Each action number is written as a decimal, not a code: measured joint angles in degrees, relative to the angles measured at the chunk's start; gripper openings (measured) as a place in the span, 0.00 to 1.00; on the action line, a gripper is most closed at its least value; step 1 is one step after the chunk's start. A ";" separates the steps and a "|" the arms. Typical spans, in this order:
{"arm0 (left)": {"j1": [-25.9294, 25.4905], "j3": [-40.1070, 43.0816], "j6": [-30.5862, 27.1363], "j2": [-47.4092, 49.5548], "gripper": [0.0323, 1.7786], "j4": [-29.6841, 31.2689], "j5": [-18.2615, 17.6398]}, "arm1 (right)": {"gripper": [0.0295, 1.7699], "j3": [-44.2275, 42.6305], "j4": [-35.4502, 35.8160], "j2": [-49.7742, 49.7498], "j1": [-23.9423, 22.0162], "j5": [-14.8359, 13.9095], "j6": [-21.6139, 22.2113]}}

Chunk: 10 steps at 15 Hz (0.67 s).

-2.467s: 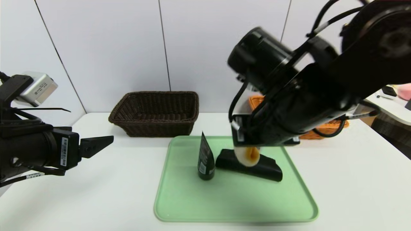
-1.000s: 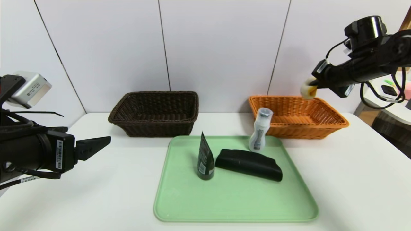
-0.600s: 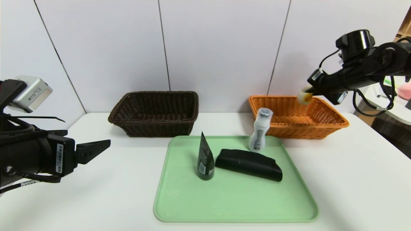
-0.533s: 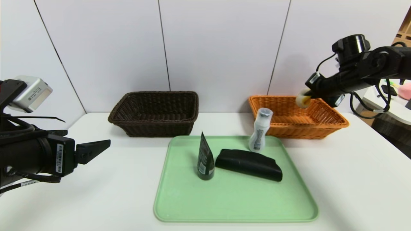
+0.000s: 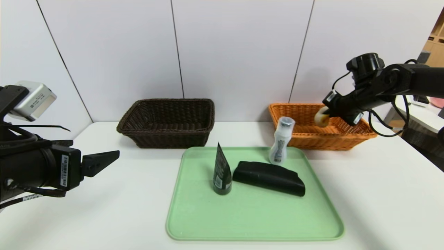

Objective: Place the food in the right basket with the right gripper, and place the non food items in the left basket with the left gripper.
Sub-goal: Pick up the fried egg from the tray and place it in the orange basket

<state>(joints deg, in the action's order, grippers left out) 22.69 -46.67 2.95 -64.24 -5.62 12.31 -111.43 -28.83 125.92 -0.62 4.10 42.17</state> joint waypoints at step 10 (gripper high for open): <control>0.00 -0.57 0.00 -0.63 0.95 0.02 0.02 | 0.60 0.09 -0.09 0.22 0.07 -0.24 -0.85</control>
<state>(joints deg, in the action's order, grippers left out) 22.69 -47.24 2.95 -64.88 -5.60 12.34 -111.35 -28.92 126.14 -0.55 3.85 41.31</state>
